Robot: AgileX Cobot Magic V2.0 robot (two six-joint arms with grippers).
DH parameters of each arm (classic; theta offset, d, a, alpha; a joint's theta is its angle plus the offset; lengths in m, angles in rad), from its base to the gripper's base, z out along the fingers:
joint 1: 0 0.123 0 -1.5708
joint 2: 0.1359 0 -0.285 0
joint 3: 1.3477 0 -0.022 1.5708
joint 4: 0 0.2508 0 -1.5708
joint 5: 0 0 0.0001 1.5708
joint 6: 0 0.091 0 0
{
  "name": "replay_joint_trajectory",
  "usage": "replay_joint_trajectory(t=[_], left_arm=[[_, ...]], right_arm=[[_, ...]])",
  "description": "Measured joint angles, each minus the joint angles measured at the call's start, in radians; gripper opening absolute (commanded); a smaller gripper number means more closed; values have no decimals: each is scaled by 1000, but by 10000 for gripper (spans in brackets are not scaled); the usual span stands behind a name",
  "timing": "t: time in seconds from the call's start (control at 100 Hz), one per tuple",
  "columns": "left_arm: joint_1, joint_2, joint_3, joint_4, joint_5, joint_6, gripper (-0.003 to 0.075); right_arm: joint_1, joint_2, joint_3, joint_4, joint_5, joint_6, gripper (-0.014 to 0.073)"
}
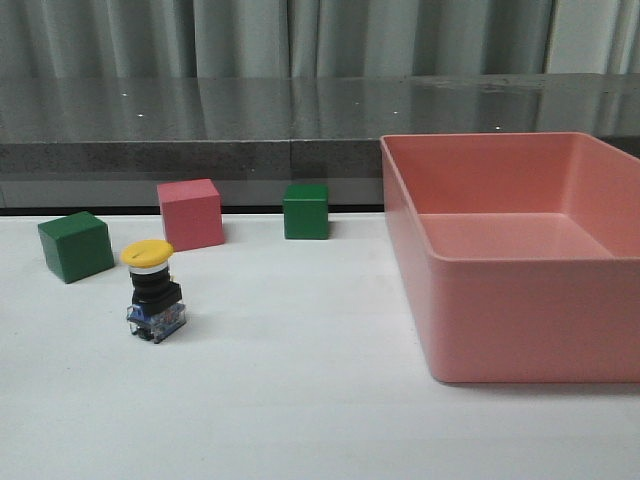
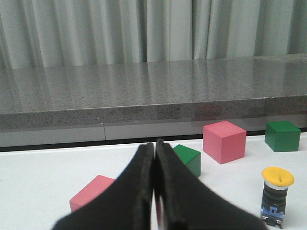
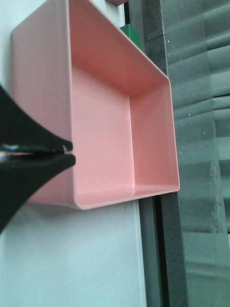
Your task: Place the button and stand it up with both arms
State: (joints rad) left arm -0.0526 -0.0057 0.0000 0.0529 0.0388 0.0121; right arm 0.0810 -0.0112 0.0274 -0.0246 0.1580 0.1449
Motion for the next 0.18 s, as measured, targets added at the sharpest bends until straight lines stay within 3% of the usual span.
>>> replay_joint_trajectory(t=[0.18], left_arm=[[0,0,0,0,0,0,-19]], right_arm=[[0,0,0,0,1,2,-76]])
